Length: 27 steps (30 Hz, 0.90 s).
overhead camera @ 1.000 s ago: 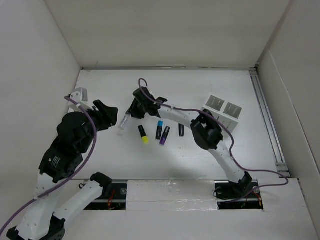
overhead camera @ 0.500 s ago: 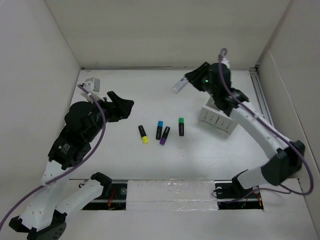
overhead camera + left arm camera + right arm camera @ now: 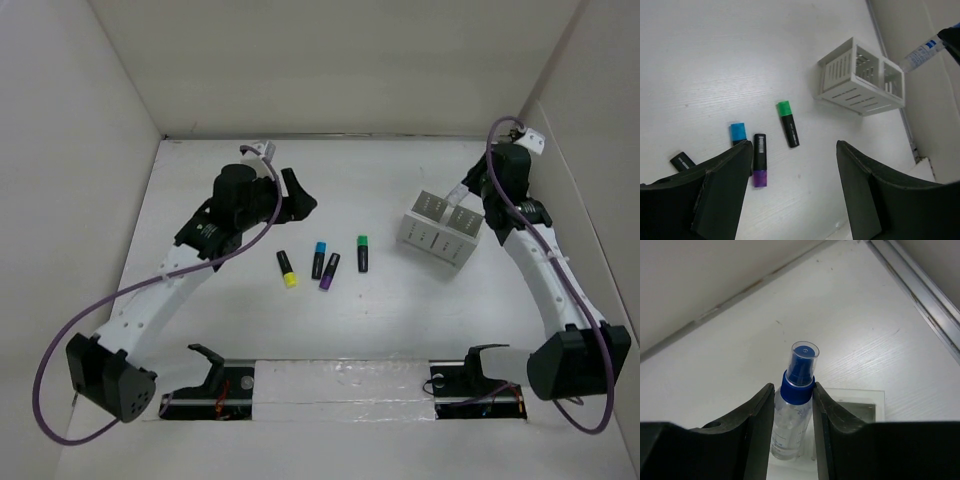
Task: Organize the desk
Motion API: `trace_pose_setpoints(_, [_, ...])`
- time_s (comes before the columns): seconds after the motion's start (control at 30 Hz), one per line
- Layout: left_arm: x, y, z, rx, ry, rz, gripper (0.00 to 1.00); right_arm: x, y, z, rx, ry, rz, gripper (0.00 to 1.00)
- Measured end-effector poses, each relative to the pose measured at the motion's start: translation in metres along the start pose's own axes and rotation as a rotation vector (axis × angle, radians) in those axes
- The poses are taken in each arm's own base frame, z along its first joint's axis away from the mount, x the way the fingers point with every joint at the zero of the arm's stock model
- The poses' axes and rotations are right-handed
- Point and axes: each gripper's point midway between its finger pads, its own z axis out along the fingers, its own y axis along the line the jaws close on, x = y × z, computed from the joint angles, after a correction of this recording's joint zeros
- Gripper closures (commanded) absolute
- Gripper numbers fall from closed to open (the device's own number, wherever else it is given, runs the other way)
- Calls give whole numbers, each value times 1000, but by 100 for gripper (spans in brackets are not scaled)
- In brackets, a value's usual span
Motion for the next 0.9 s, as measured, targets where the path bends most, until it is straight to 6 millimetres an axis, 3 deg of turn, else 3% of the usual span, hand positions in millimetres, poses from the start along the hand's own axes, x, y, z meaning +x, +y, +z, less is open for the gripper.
trace_pose_setpoints(0.13, [13, 7, 28, -102, 47, 85, 35, 28, -7, 27, 41, 80, -84, 95])
trace_pose_setpoints(0.23, [21, -31, 33, -81, 40, 189, 34, 42, -5, 35, 41, 114, -120, 94])
trace_pose_setpoints(0.33, [20, -59, 20, -25, 2, 220, 34, 46, 5, 36, 16, 114, -139, 94])
trace_pose_setpoints(0.5, [-11, -62, -9, -17, -127, 164, 35, 60, 21, 44, 6, 122, -177, 90])
trace_pose_setpoints(0.6, [-10, -57, -20, -23, -143, 132, 35, 79, 28, 49, 18, 146, -220, 87])
trace_pose_setpoints(0.7, [1, -45, -28, -49, -137, 100, 35, 94, 36, 48, 28, 152, -259, 68])
trace_pose_setpoints(0.73, [5, -39, -32, -62, -131, 92, 35, 98, 39, 47, 32, 149, -268, 50])
trace_pose_setpoints(0.77, [7, -35, -37, -72, -132, 81, 35, 101, 40, 46, 34, 146, -273, 42])
trace_pose_setpoints(0.83, [7, -31, -47, -86, -142, 62, 35, 105, 44, 43, 36, 142, -278, 28])
trace_pose_setpoints(0.9, [2, -28, -59, -94, -168, 45, 34, 106, 50, 39, 29, 134, -287, 24])
